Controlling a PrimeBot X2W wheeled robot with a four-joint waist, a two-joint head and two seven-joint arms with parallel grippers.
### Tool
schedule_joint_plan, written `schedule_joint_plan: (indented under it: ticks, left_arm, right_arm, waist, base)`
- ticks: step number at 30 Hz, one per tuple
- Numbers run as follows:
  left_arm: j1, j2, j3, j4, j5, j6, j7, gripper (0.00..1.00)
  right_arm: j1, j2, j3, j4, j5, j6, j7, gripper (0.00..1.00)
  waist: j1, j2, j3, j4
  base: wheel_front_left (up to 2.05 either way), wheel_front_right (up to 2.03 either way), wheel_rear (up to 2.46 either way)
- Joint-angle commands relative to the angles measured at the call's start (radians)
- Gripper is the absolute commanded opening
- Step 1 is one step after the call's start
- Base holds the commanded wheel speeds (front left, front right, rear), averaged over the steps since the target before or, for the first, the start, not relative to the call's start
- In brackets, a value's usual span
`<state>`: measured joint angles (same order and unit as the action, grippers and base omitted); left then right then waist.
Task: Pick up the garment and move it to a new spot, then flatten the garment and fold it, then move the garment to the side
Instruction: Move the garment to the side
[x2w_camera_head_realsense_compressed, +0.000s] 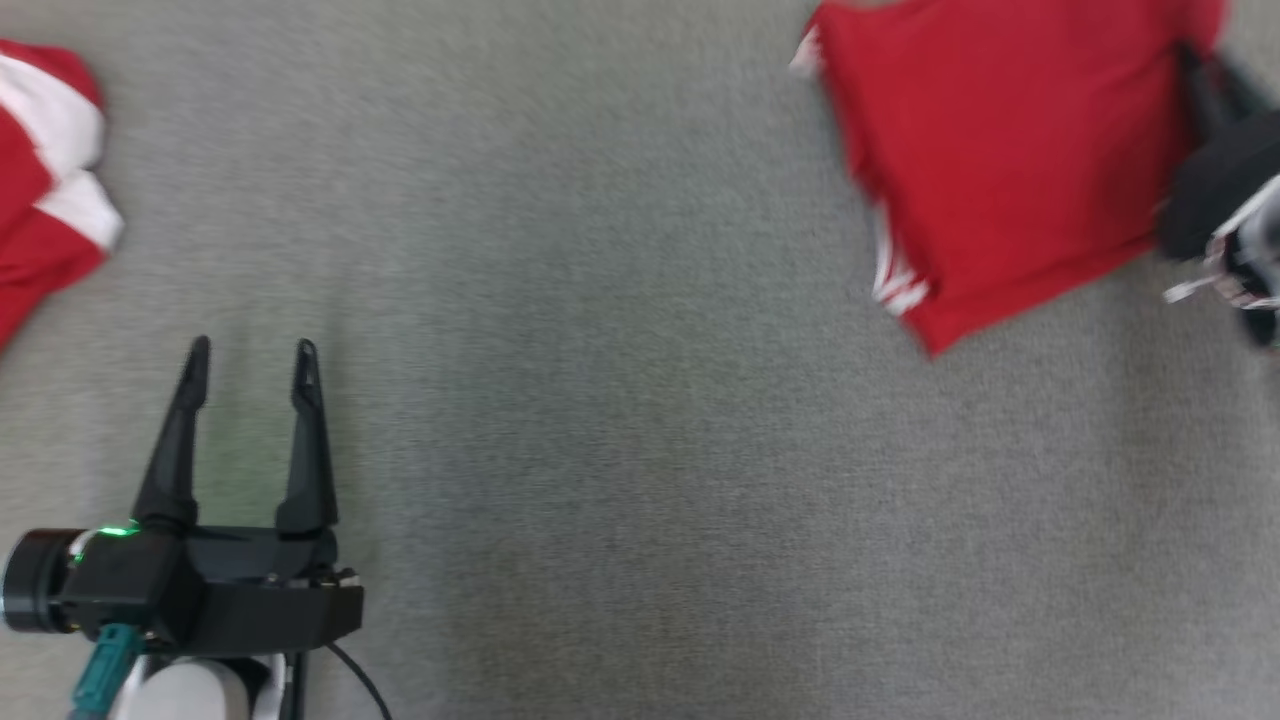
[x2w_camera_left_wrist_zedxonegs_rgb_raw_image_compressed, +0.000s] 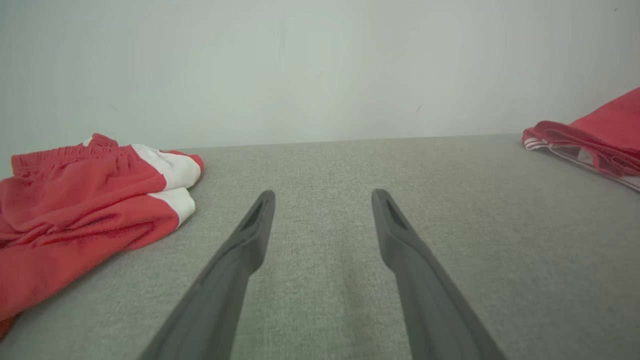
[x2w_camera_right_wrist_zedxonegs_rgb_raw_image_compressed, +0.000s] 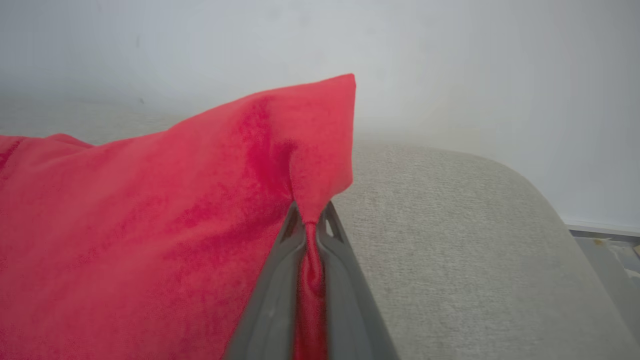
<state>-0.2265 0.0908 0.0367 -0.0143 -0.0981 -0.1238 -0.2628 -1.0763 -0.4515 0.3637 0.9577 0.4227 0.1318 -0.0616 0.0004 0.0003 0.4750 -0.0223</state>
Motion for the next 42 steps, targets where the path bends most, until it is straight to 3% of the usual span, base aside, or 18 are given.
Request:
schedule_joint_plan:
  ticks: [1, 10, 17, 29, 30, 31, 36, 42]
  left_arm:
    - [-0.014, 0.012, 0.006, -0.01, 0.008, -0.002, -0.003, 1.0]
    - [-0.01, 0.047, 0.019, -0.085, 0.033, 0.005, -0.003, 1.0]
    - [0.005, 0.059, 0.017, -0.106, 0.034, 0.007, -0.002, 1.0]
    - [0.02, 0.073, 0.017, -0.123, 0.028, 0.018, 0.001, 1.0]
    - [0.021, 0.074, 0.017, -0.124, 0.027, 0.019, 0.001, 1.0]
    - [0.021, 0.074, 0.018, -0.125, 0.025, 0.02, 0.002, 1.0]
    - [0.024, 0.072, 0.015, -0.124, 0.02, 0.027, 0.002, 1.0]
    - [0.035, 0.058, 0.009, -0.104, 0.013, 0.037, 0.0, 1.0]
  right_arm:
    - [-0.028, -0.03, 0.003, 0.004, 0.009, -0.003, 0.001, 0.0]
    - [-0.158, -0.175, 0.068, 0.015, 0.049, -0.003, 0.016, 0.0]
    - [-0.218, -0.256, 0.14, 0.031, 0.061, -0.003, 0.039, 0.0]
    - [-0.325, -0.305, 0.244, 0.071, 0.032, -0.003, 0.064, 0.0]
    - [-0.333, -0.304, 0.251, 0.078, 0.028, -0.003, 0.064, 0.75]
    - [-0.343, -0.308, 0.256, 0.086, 0.018, -0.003, 0.059, 1.0]
    - [-0.374, -0.316, 0.277, 0.119, -0.031, -0.003, 0.026, 1.0]
    - [-0.37, -0.264, 0.23, 0.136, 0.009, -0.003, -0.074, 1.0]
  waist:
    - [-0.0004, -0.0003, 0.085, -0.069]
    - [-0.0004, -0.0003, 0.154, -0.131]
    - [-0.0004, -0.0003, 0.169, -0.135]
    - [-0.0004, -0.0003, 0.186, -0.122]
    - [-0.0004, -0.0003, 0.187, -0.121]
    - [-0.0004, -0.0003, 0.188, -0.12]
    - [-0.0004, -0.0003, 0.186, -0.113]
    - [-0.0004, -0.0003, 0.147, -0.112]
  base:
    - [0.0, 0.0, 0.0]
    - [0.0, 0.0, 0.0]
    - [0.0, 0.0, 0.0]
    - [0.0, 0.0, 0.0]
    - [0.0, 0.0, 0.0]
    - [0.0, 0.0, 0.0]
    - [0.0, 0.0, 0.0]
    - [0.0, 0.0, 0.0]
